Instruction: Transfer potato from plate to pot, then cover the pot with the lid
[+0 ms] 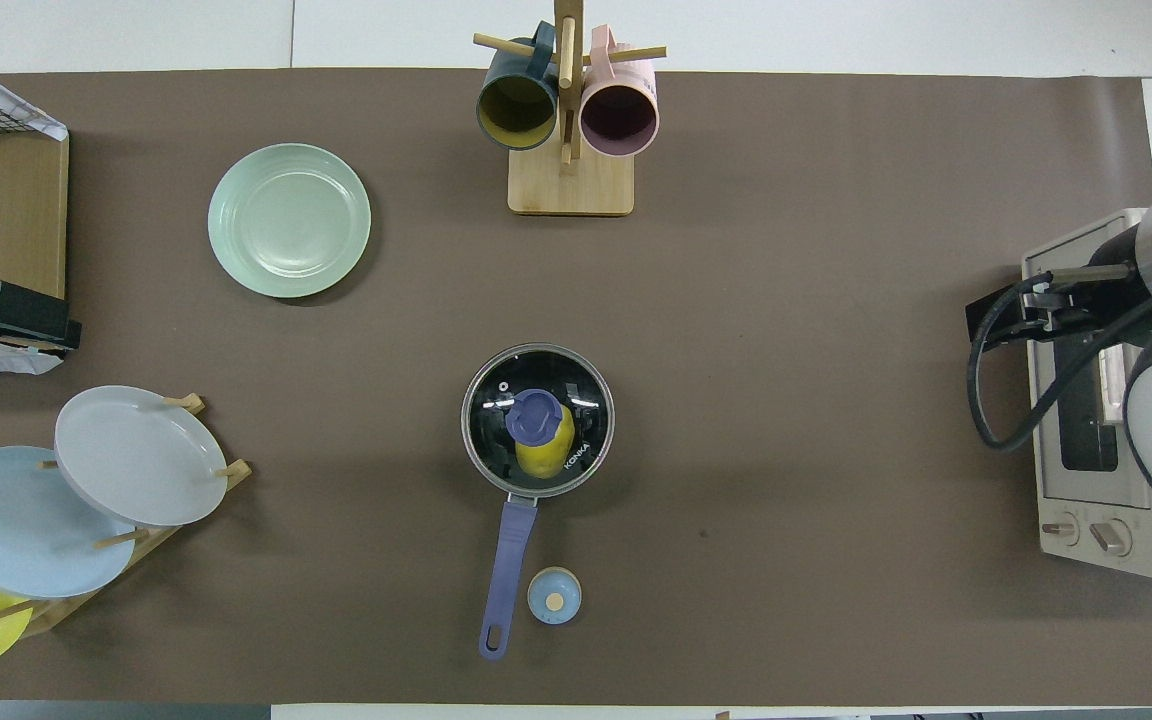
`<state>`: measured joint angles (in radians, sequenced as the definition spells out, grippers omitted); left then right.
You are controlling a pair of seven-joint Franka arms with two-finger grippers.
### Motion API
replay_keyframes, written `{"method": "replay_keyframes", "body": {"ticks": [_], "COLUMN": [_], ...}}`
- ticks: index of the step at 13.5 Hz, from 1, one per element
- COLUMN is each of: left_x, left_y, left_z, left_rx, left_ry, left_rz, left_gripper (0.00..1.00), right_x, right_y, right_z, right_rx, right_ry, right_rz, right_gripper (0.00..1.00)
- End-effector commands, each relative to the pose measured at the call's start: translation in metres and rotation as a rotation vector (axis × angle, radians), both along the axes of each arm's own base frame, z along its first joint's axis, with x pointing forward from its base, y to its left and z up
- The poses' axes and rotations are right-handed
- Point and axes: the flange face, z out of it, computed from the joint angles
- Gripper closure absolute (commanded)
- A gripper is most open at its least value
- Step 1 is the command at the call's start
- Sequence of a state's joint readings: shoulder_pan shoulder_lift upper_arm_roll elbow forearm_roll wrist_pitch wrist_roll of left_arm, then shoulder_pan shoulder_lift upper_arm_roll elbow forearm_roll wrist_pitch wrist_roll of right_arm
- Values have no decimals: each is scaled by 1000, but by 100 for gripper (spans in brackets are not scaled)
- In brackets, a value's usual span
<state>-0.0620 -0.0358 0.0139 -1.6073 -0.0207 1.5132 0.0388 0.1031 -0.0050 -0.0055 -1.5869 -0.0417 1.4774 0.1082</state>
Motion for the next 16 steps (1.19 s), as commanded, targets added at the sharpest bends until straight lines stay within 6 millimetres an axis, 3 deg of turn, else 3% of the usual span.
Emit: {"method": "replay_keyframes", "body": {"ticks": [1, 16], "left_x": [-3, -3], "left_y": [1, 1], "left_z": [3, 3], "left_rx": [19, 17], "left_ry": [1, -1], "left_rz": [7, 7], "left_gripper": [0, 0], "right_x": [-1, 3], "right_y": [-10, -14], "right_z": [-2, -4], "right_rx": [9, 31], "right_ry": [-7, -21], "right_rz": [22, 5], "right_gripper": [0, 0]}}
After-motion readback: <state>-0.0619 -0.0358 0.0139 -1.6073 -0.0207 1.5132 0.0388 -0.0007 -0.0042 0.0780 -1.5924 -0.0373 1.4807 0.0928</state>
